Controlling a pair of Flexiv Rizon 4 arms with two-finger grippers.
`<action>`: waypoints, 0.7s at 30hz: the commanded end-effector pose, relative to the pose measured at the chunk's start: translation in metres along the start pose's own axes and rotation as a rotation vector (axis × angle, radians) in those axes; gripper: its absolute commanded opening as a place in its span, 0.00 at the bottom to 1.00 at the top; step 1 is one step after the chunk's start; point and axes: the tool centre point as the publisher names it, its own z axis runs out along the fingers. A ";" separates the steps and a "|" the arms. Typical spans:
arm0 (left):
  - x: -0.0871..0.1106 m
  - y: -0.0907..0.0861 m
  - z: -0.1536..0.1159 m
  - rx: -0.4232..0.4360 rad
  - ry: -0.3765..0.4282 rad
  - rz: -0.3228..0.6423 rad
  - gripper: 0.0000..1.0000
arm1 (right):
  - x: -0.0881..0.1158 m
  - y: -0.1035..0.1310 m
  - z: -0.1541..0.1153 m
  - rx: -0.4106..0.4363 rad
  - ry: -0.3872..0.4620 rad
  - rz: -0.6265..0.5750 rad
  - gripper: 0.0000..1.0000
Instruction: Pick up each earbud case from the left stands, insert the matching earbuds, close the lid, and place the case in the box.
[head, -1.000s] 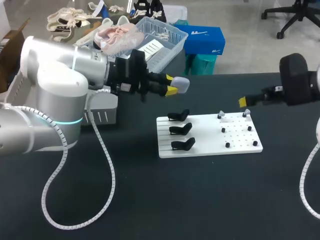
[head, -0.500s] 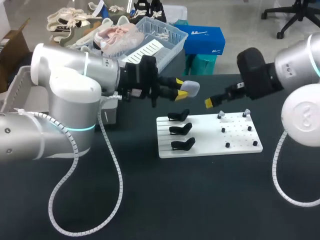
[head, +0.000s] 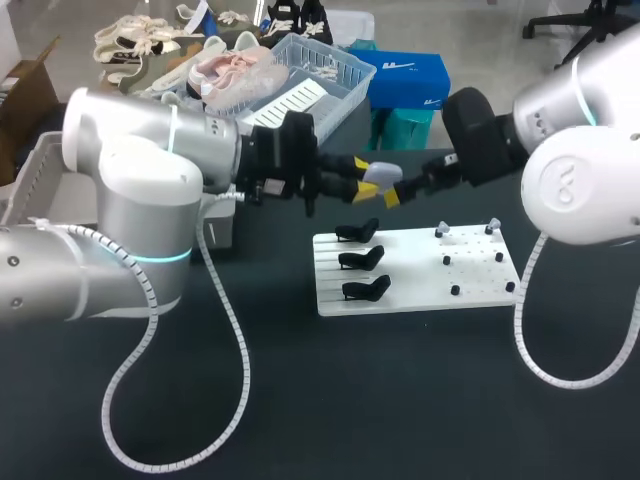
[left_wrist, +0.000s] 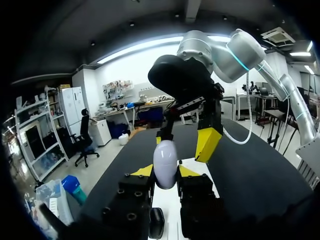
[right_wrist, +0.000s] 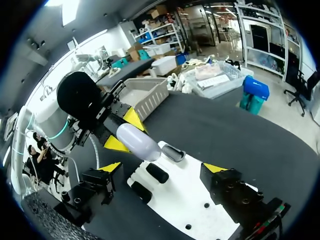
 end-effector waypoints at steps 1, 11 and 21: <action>0.002 -0.003 0.001 -0.003 -0.005 -0.003 0.00 | -0.003 -0.002 0.001 -0.023 0.002 -0.003 1.00; 0.003 -0.008 0.004 0.015 -0.002 -0.006 0.00 | -0.009 -0.007 0.000 -0.020 -0.010 0.000 1.00; 0.006 -0.011 0.007 0.030 0.000 -0.007 0.00 | -0.012 -0.009 -0.001 -0.013 -0.017 0.003 1.00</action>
